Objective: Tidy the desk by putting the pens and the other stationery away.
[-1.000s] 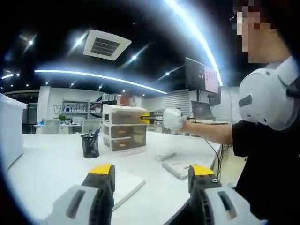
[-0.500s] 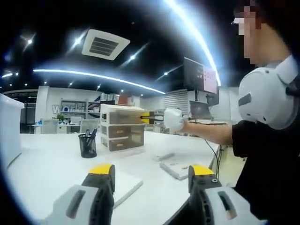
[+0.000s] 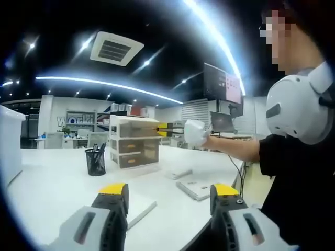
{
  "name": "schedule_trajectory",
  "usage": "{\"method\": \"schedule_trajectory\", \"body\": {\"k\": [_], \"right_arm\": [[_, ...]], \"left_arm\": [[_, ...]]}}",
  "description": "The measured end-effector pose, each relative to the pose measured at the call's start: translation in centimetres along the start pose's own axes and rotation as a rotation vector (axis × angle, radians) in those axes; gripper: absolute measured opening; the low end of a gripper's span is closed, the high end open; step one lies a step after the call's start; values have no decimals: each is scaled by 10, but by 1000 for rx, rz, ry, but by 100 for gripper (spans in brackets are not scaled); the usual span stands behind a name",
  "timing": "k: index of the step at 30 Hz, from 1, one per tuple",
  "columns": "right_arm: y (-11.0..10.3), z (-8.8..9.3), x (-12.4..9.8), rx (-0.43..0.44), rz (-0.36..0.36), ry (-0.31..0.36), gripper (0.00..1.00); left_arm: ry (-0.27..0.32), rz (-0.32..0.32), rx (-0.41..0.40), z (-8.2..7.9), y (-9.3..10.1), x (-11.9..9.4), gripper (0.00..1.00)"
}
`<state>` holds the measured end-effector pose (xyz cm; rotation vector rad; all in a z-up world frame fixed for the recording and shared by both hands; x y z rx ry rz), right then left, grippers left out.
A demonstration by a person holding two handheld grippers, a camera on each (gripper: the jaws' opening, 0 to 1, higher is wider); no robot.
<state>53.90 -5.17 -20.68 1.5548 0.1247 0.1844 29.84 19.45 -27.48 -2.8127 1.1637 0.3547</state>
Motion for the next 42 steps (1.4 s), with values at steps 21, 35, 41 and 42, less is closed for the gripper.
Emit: {"method": "schedule_trajectory", "body": {"k": [21, 35, 41, 42], "right_arm": [[-7, 0, -1, -11, 0, -2, 5], [-4, 4, -10, 36, -3, -16, 13], [-9, 10, -20, 190, -78, -20, 15], [-10, 12, -22, 222, -94, -21, 16]], "left_arm": [[2, 3, -13, 4, 0, 0, 63], [10, 15, -26, 7, -5, 1, 63], [9, 18, -26, 9, -6, 1, 63], [8, 19, -25, 9, -6, 1, 63]]}}
Point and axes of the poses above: the point that each gripper's makers call its tool centre point, and the gripper's own axes: x roughly forward along the fingers, y roughly to its right, z roughly out of its underside, the point moved 3 cm from there along -x, roughly backward along the fingers, and after that the axes turned 14 degrees about -y, right-handed, at the moved point
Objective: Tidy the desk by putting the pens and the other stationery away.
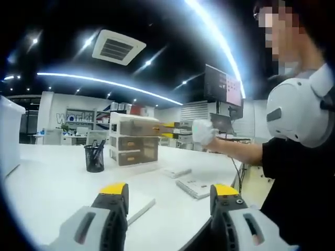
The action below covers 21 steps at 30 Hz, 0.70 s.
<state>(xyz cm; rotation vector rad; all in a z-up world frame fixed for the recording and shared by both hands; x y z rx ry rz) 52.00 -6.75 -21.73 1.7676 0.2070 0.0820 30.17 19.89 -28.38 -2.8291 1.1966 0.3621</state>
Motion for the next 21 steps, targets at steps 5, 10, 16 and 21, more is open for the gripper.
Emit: {"method": "schedule_trajectory", "body": {"k": [5, 10, 16, 21], "right_arm": [[-3, 6, -9, 139, -64, -4, 22], [-9, 15, -20, 294, -139, 2, 28], [-14, 27, -31, 450, -197, 11, 35], [-17, 37, -41, 582, -242, 15, 42]], "left_arm": [[-2, 5, 2, 0, 1, 0, 63], [-4, 11, 6, 0, 1, 1, 63], [-10, 17, 11, -1, 2, 4, 63], [-17, 20, 15, -3, 2, 8, 63]]}}
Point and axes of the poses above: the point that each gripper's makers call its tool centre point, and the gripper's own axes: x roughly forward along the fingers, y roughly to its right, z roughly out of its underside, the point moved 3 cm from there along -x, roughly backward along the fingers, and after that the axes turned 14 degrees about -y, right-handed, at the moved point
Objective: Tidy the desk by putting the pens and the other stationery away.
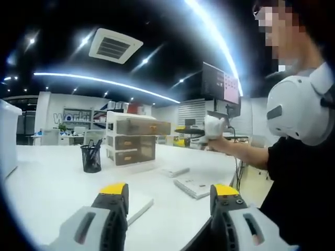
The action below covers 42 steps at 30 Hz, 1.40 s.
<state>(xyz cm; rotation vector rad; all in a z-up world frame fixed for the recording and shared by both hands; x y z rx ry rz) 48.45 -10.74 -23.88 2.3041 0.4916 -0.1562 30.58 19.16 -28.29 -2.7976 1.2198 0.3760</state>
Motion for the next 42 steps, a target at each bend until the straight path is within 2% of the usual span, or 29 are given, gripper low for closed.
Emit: {"method": "schedule_trajectory", "body": {"k": [3, 8, 13, 21, 33, 42], "right_arm": [[0, 7, -10, 114, -42, 13, 44], [5, 22, -29, 249, -66, 32, 45], [13, 36, -48, 342, -59, 45, 46], [9, 49, -80, 480, -69, 68, 51], [-7, 60, -111, 570, -80, 60, 53], [-30, 71, -132, 621, -94, 18, 53]], "left_arm": [[-6, 3, 5, -1, 1, 3, 63], [-10, 6, 6, -1, 2, 5, 63], [-13, 4, 3, 0, 2, 6, 63], [-19, 8, 8, 0, 4, 8, 63], [-18, 11, 8, 1, 5, 8, 63], [-19, 8, 6, 2, 3, 7, 63]]}}
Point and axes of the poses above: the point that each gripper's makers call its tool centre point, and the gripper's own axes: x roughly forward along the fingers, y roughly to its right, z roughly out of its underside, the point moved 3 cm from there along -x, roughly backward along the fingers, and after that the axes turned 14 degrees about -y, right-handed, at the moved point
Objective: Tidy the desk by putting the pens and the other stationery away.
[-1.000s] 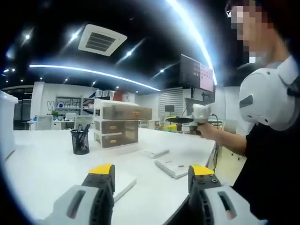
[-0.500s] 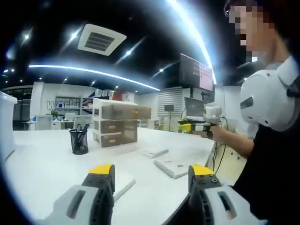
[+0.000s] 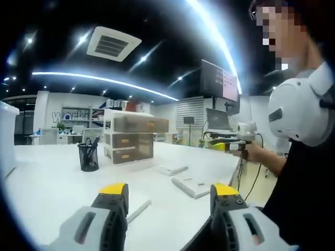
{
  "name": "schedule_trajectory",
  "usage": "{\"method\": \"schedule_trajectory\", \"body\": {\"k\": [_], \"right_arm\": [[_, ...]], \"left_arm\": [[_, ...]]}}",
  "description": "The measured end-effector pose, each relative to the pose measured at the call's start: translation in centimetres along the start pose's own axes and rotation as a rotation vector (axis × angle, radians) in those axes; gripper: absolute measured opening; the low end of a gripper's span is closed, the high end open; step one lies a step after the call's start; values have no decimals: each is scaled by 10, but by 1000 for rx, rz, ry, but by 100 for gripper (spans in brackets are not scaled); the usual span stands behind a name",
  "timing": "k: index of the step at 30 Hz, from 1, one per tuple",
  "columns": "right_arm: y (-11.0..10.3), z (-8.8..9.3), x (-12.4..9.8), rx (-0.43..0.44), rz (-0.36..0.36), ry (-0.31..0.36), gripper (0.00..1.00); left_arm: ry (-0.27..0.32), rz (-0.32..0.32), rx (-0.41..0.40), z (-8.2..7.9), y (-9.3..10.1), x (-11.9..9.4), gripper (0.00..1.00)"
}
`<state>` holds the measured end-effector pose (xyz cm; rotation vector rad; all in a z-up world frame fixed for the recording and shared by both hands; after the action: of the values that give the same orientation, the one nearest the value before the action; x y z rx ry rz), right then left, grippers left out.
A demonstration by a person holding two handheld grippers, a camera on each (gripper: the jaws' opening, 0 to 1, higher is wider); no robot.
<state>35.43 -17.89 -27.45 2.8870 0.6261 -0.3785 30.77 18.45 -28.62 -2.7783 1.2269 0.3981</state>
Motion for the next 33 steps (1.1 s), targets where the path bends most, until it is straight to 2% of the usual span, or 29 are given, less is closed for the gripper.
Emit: {"method": "schedule_trajectory", "body": {"k": [6, 33], "right_arm": [[-5, 7, -4, 20, -3, -13, 53], [-6, 21, 15, 50, -56, -88, 46]], "left_arm": [[-3, 8, -2, 0, 0, 5, 63], [-32, 32, -2, 0, -5, 22, 63]]}}
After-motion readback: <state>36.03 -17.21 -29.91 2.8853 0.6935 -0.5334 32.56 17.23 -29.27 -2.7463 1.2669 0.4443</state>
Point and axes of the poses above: the point that each gripper's makers call its tool centre point, and the gripper's own axes: x roughly forward along the fingers, y roughly to its right, z roughly out of its underside, the point moved 3 cm from there along -x, roughly backward along the fingers, and after that the axes turned 14 degrees about -y, right-handed, at the moved point
